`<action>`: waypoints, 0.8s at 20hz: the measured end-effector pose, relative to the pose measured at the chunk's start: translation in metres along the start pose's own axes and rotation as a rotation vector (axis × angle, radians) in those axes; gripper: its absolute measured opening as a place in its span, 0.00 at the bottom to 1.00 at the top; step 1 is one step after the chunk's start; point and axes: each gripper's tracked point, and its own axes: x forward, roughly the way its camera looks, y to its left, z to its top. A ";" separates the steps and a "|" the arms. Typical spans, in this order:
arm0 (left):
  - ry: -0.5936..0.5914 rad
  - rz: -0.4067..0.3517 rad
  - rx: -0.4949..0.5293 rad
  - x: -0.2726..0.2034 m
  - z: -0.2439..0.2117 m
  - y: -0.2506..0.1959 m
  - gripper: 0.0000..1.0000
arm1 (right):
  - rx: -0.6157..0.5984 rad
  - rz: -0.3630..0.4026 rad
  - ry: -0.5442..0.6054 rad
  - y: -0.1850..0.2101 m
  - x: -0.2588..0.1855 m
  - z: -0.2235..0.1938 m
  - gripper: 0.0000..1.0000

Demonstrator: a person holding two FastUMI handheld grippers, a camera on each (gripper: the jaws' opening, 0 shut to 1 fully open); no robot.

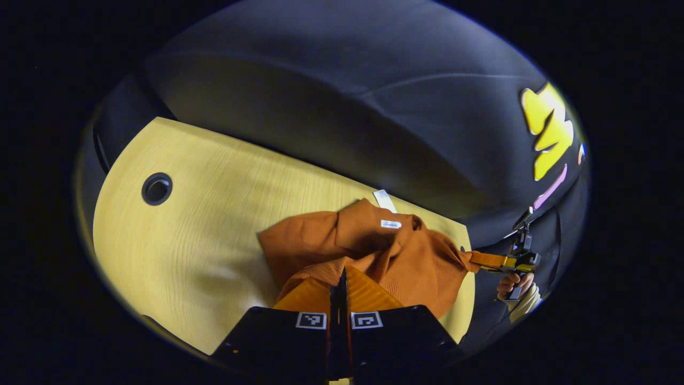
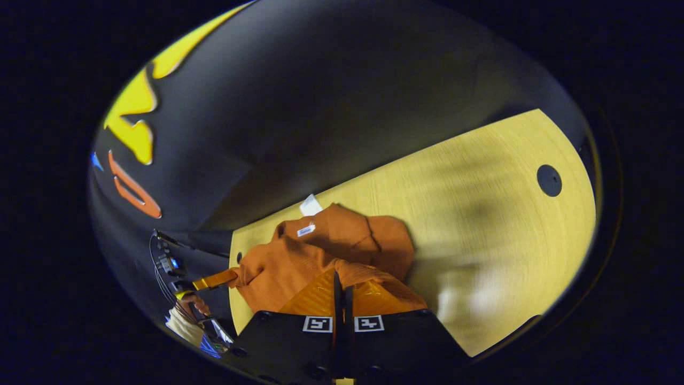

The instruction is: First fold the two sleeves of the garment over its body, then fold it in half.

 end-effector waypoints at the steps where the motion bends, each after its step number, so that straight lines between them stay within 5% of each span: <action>1: -0.016 -0.003 -0.028 0.007 0.003 0.004 0.03 | 0.029 -0.021 -0.005 -0.012 0.011 0.003 0.00; 8: -0.146 -0.135 -0.291 0.013 0.022 0.007 0.02 | 0.349 0.061 -0.041 -0.021 0.022 0.008 0.01; 15: -0.210 -0.258 -0.449 0.004 0.035 -0.010 0.00 | 0.446 0.123 -0.094 -0.015 0.008 0.027 0.06; 16: -0.230 -0.270 -0.484 0.011 0.041 -0.012 0.08 | 0.455 0.149 -0.103 -0.007 0.010 0.029 0.03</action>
